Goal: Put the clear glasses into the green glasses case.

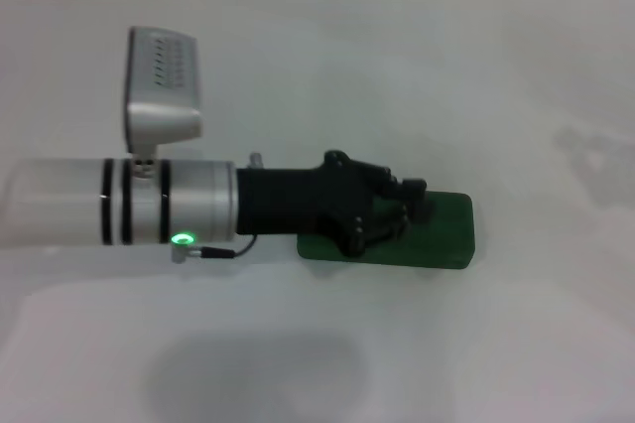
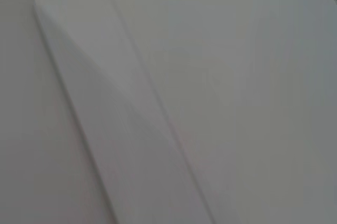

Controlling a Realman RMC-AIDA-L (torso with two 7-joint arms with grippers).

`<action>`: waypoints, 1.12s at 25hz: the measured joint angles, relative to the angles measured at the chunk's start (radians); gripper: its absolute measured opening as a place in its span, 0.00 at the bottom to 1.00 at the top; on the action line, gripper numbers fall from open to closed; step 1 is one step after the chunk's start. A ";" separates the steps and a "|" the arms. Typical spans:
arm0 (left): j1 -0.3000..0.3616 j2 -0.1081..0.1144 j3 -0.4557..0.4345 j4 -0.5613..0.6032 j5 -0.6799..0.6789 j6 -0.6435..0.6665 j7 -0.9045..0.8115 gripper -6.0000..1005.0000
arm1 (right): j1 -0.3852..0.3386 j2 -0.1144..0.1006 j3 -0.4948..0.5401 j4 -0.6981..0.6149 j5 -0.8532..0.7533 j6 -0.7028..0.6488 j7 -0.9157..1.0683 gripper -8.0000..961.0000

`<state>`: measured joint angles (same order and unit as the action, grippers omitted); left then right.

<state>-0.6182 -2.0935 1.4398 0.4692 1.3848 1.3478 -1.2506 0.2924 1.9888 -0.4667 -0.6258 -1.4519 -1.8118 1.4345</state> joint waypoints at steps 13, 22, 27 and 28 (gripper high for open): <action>0.209 0.042 -0.282 0.228 0.000 0.359 0.094 0.58 | 0.056 0.024 -0.220 -0.054 -0.147 -0.011 -0.160 0.25; 0.233 0.077 -0.371 0.218 0.015 0.505 -0.045 0.80 | 0.154 0.022 -0.386 -0.071 -0.149 -0.064 -0.142 0.58; 0.257 0.081 -0.373 0.215 0.023 0.512 -0.052 0.89 | 0.189 0.023 -0.425 -0.084 -0.150 -0.085 -0.109 0.79; 0.261 0.081 -0.374 0.215 0.024 0.512 -0.054 0.89 | 0.193 0.023 -0.434 -0.092 -0.150 -0.087 -0.102 0.83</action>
<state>-0.3572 -2.0125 1.0655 0.6843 1.4093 1.8594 -1.3043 0.4857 2.0115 -0.9005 -0.7177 -1.6016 -1.8992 1.3324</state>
